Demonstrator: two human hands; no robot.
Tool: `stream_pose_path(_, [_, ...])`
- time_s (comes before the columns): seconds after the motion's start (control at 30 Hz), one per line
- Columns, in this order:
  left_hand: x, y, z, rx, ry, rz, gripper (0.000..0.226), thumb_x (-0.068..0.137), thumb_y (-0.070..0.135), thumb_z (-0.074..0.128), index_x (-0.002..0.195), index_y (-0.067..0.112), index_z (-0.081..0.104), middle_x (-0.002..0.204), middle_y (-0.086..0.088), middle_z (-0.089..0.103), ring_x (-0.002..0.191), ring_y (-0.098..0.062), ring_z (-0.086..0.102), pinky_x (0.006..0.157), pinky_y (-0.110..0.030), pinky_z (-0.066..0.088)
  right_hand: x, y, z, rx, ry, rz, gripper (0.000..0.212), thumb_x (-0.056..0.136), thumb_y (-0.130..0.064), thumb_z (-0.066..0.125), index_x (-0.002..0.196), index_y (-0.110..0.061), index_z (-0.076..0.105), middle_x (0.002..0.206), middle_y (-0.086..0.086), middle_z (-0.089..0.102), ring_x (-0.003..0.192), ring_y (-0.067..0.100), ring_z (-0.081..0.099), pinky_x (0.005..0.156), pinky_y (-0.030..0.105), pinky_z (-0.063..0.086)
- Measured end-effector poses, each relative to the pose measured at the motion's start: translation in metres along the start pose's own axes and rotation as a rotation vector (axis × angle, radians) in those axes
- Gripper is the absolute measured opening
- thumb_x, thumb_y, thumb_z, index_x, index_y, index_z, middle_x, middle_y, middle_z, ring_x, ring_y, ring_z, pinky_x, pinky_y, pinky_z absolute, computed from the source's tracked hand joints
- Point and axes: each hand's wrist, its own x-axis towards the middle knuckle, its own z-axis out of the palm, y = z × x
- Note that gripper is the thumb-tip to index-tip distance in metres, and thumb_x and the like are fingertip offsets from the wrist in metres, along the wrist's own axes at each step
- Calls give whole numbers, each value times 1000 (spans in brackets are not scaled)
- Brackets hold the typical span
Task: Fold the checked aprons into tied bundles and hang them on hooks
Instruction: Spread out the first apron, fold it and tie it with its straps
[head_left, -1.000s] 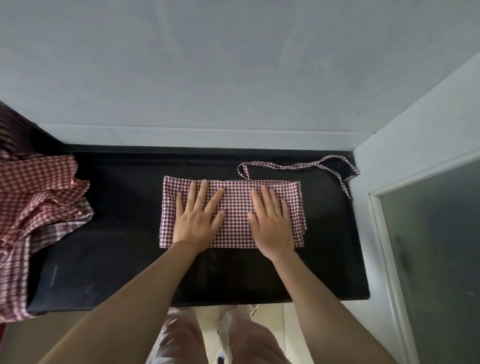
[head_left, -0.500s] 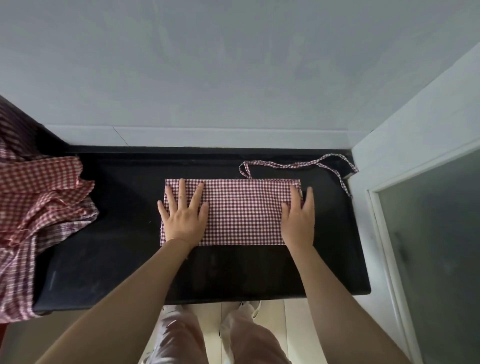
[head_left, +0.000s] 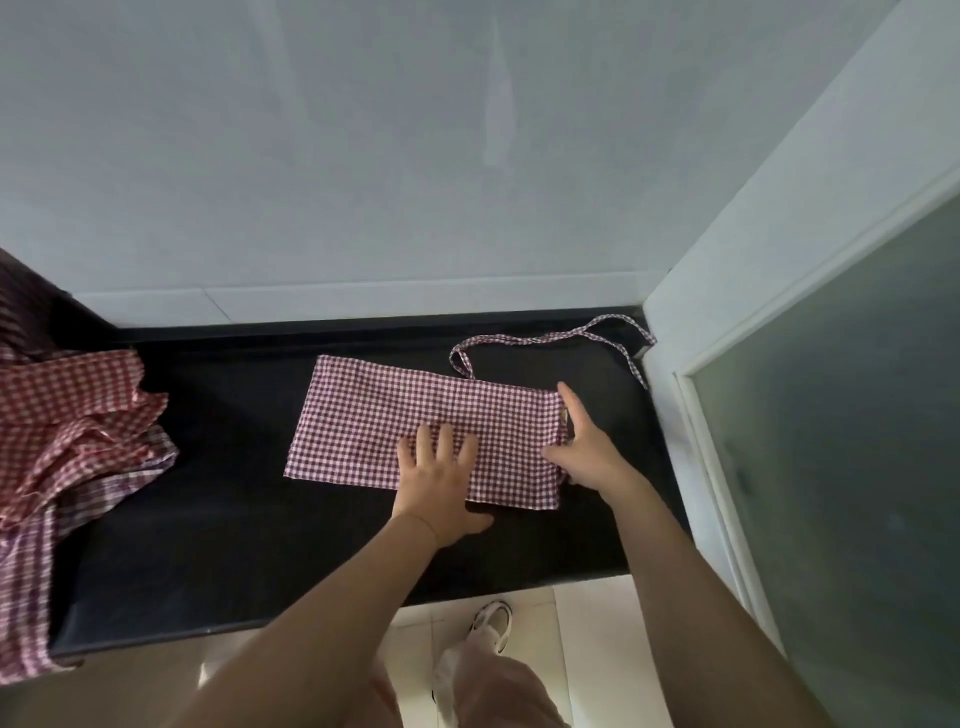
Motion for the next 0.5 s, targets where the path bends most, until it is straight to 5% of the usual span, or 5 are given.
stream_pose_path(0.07, [0,0,2,23,12,-4,108,80,75,56,157,23,0,165,-14,-1,150,-43,-2,119,-63,5,-3,3,-2,19,-17,-61,46,98,-12,57,137,-35,54,148,-2,45,130,21,49,91,32,55])
stream_pose_path(0.13, [2,0,3,17,26,-13,105,80,76,54,156,24,3,164,-14,2,150,-43,0,119,-63,7,-2,-7,-1,148,3,39,23,97,-11,59,100,-25,77,127,1,62,109,17,63,78,26,58])
stream_pose_path(0.2, [3,-1,5,-3,61,-25,102,80,76,53,156,25,8,163,-13,7,150,-42,4,120,-62,8,-4,-15,-4,144,17,99,18,92,-7,64,102,-17,77,117,9,68,92,17,68,78,26,59])
stream_pose_path(0.3, [6,-5,7,-66,142,-42,96,78,74,57,153,29,16,160,-9,16,148,-38,10,120,-58,12,-15,-24,-7,-362,47,-246,27,97,-9,55,118,-19,68,112,4,69,92,18,65,83,34,56])
stream_pose_path(0.5, [5,-15,15,-370,401,-39,70,75,43,75,137,23,49,135,2,54,129,-23,46,112,-45,34,-7,-35,2,-644,447,-607,10,87,-2,63,95,-8,65,107,3,49,104,17,44,84,28,46])
